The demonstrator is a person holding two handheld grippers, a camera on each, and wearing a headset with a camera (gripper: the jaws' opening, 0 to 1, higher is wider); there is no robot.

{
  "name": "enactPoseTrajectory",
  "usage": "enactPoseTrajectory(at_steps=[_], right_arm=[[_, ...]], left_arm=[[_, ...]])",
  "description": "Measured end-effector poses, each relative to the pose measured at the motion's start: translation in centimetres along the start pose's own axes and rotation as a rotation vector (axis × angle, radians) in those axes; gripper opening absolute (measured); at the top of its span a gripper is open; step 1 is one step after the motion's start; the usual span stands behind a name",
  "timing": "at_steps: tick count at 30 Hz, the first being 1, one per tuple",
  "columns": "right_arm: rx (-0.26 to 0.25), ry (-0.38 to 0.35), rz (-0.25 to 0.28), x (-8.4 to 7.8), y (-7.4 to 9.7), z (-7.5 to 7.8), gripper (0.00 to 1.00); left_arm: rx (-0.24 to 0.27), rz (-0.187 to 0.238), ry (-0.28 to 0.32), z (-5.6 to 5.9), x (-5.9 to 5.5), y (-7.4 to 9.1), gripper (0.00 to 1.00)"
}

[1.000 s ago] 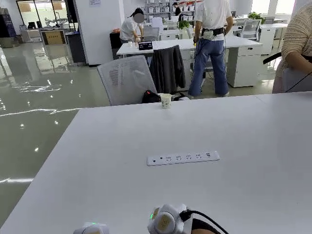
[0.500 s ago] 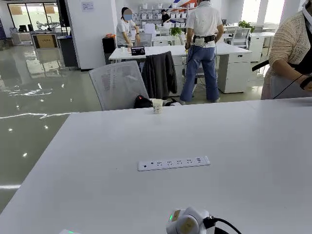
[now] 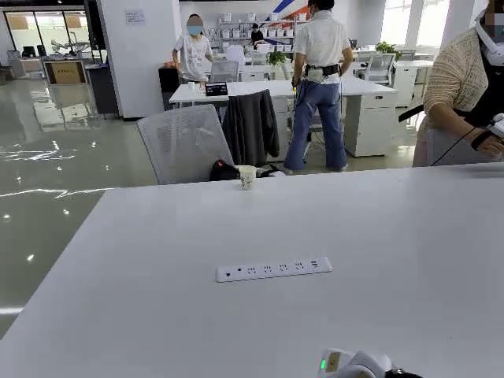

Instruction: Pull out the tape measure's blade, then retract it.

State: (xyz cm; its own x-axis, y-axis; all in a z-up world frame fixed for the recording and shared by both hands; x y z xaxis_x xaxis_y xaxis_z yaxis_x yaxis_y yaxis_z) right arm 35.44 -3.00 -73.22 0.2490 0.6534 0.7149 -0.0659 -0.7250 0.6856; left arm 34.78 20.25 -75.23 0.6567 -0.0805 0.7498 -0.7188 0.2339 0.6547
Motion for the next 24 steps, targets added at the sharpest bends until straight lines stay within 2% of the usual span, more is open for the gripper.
enactPoseTrajectory(at_steps=[1, 3, 4, 6, 10, 11, 12, 13, 14, 18, 24], right_arm=[[-0.003, -0.003, 0.004, -0.2, 0.2, 0.0, 0.24], [-0.017, -0.038, 0.028, -0.8, 0.7, 0.1, 0.25], [-0.02, -0.078, 0.05, -1.2, 0.9, 0.1, 0.25], [-0.029, -0.113, 0.057, -1.9, 1.2, 0.1, 0.26], [-0.047, -0.121, 0.072, -2.9, 2.5, 0.1, 0.29], [-0.05, -0.124, 0.078, -3.0, 2.8, 0.1, 0.29], [-0.057, -0.126, 0.082, -3.4, 3.2, 0.2, 0.3], [-0.062, -0.128, 0.084, -3.6, 3.4, 0.3, 0.3], [-0.069, -0.129, 0.086, -3.9, 3.8, 0.3, 0.3], [-0.079, -0.125, 0.077, -5.1, 4.6, 0.1, 0.34], [-0.093, -0.141, 0.054, -7.4, 6.5, 0.4, 0.43]], left_arm=[[0.003, 0.003, -0.008, -0.1, 0.0, 0.1, 0.93], [-0.024, 0.019, -0.026, -0.1, 0.0, 0.7, 0.99], [-0.03, 0.025, -0.03, -0.3, 0.0, 1.0, 0.98], [-0.047, 0.034, -0.041, -0.3, -0.1, 1.5, 0.99], [-0.098, 0.027, -0.037, -0.2, -0.6, 2.7, 0.99], [-0.096, 0.026, -0.047, -0.2, -0.7, 2.9, 0.99], [-0.078, 0.016, -0.103, -0.7, -1.1, 3.2, 0.99], [-0.066, 0.011, -0.117, -1.0, -1.3, 3.4, 0.99], [-0.085, 0.013, -0.105, -0.7, -1.4, 3.7, 0.99], [-0.089, 0.005, -0.118, -1.0, -2.0, 4.7, 0.99], [-0.069, -0.021, -0.151, -2.0, -3.4, 5.8, 0.99]])
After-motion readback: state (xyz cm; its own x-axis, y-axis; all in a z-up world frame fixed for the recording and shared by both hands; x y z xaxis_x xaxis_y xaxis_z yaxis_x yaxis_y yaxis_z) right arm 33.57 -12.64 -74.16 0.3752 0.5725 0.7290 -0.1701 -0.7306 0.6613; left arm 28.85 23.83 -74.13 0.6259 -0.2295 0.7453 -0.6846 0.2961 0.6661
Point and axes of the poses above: the centre of the closed fingertips' face, and the gripper's own axes: y roughly backward along the fingers, z roughly to its right, x roughly out of its top, the point moved 1 cm from there along y, roughly backward along the fingers, and after that the axes turned 12 degrees about x, right-handed, at the moved point
